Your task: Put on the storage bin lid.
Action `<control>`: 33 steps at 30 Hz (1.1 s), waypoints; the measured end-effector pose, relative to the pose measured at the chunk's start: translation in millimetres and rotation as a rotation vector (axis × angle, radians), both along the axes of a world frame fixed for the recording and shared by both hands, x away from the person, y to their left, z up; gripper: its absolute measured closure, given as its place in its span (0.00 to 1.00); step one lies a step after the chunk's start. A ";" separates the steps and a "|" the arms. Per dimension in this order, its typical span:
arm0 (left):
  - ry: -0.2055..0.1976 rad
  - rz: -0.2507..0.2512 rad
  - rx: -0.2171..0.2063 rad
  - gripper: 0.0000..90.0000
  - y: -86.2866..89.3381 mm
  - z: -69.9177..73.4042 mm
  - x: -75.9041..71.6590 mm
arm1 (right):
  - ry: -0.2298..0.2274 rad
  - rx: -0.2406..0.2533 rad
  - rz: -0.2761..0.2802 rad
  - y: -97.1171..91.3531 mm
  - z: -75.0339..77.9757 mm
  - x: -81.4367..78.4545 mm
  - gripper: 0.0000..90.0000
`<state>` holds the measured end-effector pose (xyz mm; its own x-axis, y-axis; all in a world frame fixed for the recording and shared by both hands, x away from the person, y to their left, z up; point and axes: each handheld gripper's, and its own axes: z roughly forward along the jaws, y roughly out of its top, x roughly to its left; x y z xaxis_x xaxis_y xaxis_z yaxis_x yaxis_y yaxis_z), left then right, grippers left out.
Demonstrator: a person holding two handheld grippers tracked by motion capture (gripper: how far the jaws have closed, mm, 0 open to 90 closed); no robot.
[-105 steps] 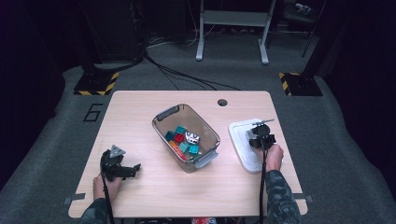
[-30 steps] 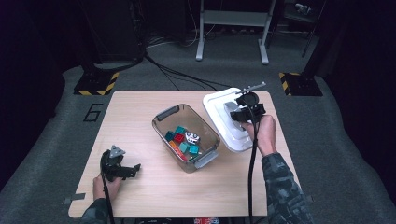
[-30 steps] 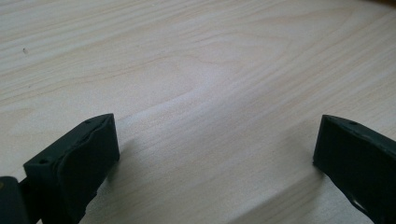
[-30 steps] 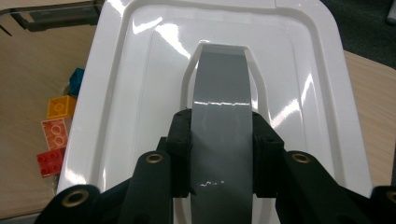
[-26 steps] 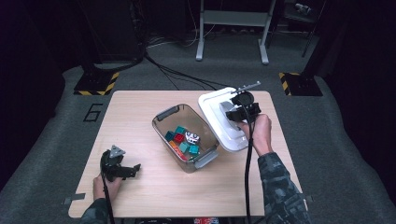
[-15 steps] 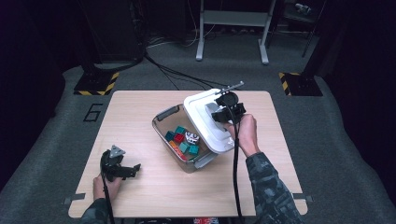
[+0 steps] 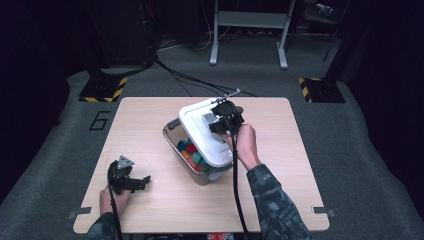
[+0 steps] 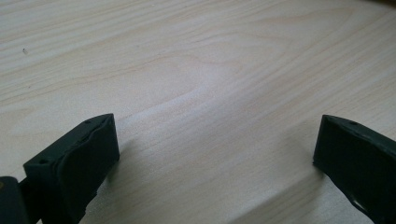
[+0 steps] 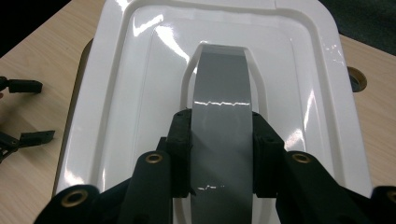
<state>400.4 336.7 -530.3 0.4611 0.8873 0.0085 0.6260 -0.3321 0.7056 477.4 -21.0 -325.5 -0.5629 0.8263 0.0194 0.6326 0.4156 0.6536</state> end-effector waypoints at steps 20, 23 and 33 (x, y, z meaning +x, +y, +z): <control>-0.007 0.008 -0.008 0.00 -0.7 -0.6 0.2 | 0.017 -0.112 0.032 61.2 -27.2 -6.8 0.74; -0.008 0.009 -0.009 0.00 -0.7 -0.7 0.2 | 0.019 -0.111 0.039 65.7 -30.5 -5.6 0.74; -0.008 0.009 -0.009 0.00 -0.7 -0.6 0.2 | 0.021 -0.139 0.076 67.3 -42.9 -4.4 0.74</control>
